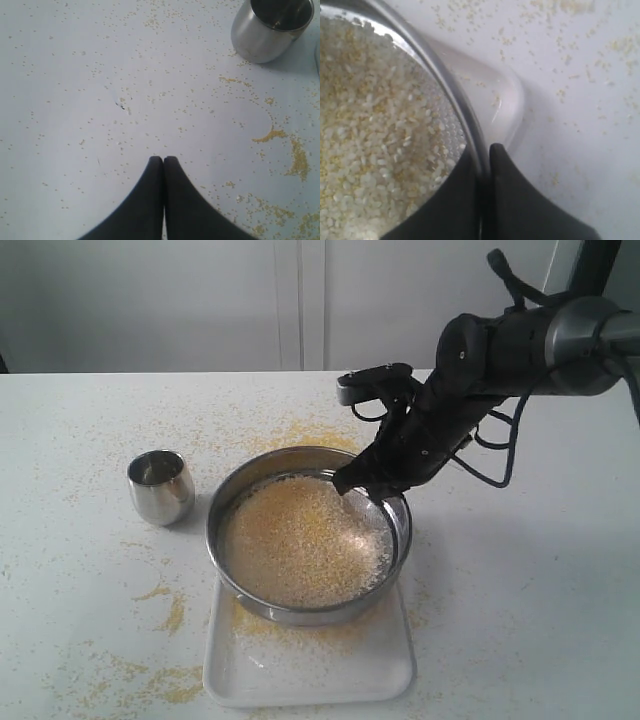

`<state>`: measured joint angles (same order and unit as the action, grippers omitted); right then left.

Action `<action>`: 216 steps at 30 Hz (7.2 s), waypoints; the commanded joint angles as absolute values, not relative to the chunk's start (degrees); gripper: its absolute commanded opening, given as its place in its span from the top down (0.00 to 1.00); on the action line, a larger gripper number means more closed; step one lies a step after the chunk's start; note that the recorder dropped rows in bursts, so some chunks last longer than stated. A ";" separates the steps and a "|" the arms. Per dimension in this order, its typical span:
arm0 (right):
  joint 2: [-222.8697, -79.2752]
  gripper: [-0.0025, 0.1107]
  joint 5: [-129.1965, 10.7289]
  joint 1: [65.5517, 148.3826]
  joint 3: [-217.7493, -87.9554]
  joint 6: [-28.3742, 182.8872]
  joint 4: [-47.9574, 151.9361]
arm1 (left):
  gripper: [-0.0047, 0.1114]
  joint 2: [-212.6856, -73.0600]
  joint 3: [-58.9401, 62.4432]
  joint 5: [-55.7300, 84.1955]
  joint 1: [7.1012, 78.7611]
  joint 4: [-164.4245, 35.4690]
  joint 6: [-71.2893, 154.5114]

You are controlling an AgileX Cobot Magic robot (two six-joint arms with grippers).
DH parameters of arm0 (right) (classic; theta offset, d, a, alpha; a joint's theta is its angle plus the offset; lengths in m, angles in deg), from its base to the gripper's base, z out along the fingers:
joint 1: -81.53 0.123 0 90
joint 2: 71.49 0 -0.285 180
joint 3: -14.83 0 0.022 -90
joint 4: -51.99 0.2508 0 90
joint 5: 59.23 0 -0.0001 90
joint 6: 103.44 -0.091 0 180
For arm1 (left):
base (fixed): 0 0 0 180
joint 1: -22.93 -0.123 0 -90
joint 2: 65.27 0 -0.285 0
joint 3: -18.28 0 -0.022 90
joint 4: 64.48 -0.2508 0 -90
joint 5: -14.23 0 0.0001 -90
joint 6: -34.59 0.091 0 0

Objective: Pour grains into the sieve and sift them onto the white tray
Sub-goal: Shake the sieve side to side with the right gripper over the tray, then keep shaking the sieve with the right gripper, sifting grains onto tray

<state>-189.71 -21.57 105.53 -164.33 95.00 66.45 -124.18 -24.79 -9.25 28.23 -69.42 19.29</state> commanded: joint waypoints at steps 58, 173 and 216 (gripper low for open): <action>-189.19 0.98 -21.21 103.31 -166.50 88.22 70.76 | 0.95 -123.70 -25.19 -9.44 27.92 -69.23 19.33; -187.83 0.98 -20.65 103.85 -166.59 86.36 65.56 | 0.95 -123.70 -25.19 -9.45 27.92 -69.23 19.34; -186.67 0.98 -22.84 101.57 -164.42 86.78 68.34 | 0.95 -123.70 -25.19 -9.45 27.92 -69.23 19.34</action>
<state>-187.53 -19.57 101.97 -163.81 80.52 60.18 -124.10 -24.79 -9.14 28.23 -69.42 19.29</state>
